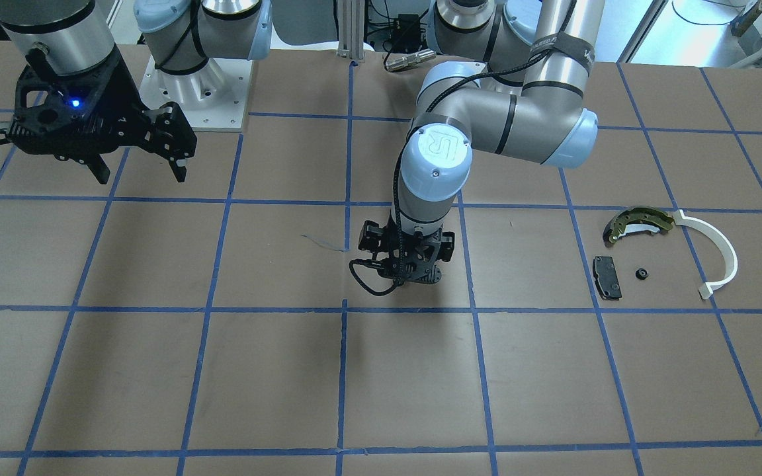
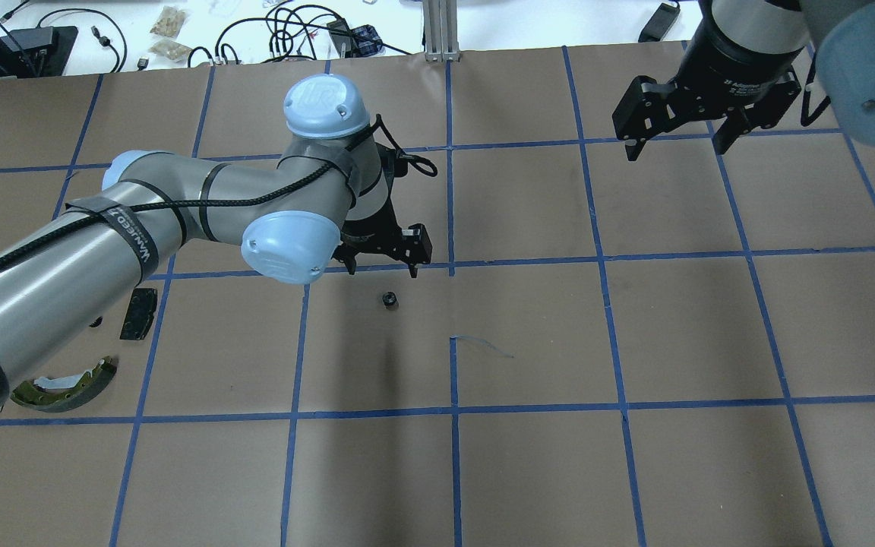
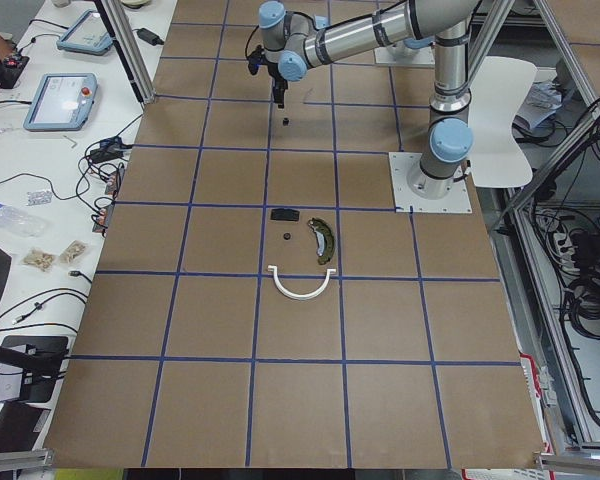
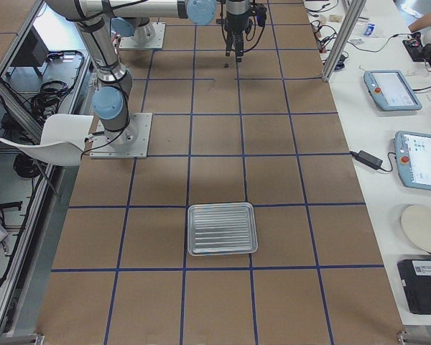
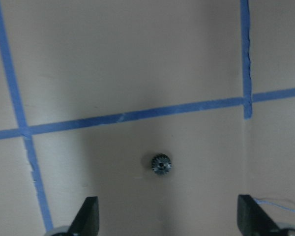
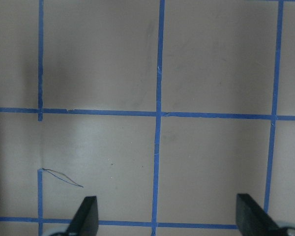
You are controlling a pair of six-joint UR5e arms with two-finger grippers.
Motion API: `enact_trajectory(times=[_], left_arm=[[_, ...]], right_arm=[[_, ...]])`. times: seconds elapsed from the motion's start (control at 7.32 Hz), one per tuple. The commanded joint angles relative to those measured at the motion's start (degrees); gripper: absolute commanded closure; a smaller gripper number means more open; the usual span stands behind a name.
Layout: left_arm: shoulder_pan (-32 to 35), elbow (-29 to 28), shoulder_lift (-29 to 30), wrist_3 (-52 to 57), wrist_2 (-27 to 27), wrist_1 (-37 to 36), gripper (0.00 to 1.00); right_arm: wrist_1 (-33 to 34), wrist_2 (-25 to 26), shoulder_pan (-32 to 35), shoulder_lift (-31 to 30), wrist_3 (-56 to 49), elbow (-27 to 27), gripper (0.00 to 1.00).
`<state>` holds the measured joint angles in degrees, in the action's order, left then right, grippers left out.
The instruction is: Place bearing gear from tray to pile
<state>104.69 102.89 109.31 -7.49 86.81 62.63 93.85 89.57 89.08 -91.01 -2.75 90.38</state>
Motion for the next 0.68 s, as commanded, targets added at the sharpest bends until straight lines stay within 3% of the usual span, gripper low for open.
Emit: enact_trajectory(times=[0.0, 0.27, 0.41, 0.55], left_arm=[[0.4, 4.2, 2.2, -0.6, -0.1, -8.9, 0.00], [0.4, 5.0, 4.4, -0.9, -0.1, -10.9, 0.00], [0.4, 5.0, 4.8, -0.6, -0.1, -11.0, 0.21], [0.4, 5.0, 4.8, -0.6, -0.2, -11.0, 0.21]], right_arm=[[-1.6, 1.0, 0.0, -0.6, 2.6, 0.0, 0.00], [-3.2, 1.1, 0.1, 0.0, 4.2, 0.2, 0.00], [-2.9, 0.8, 0.3, 0.0, 4.8, 0.2, 0.00], [-3.1, 0.5, 1.1, 0.0, 6.7, 0.3, 0.03]])
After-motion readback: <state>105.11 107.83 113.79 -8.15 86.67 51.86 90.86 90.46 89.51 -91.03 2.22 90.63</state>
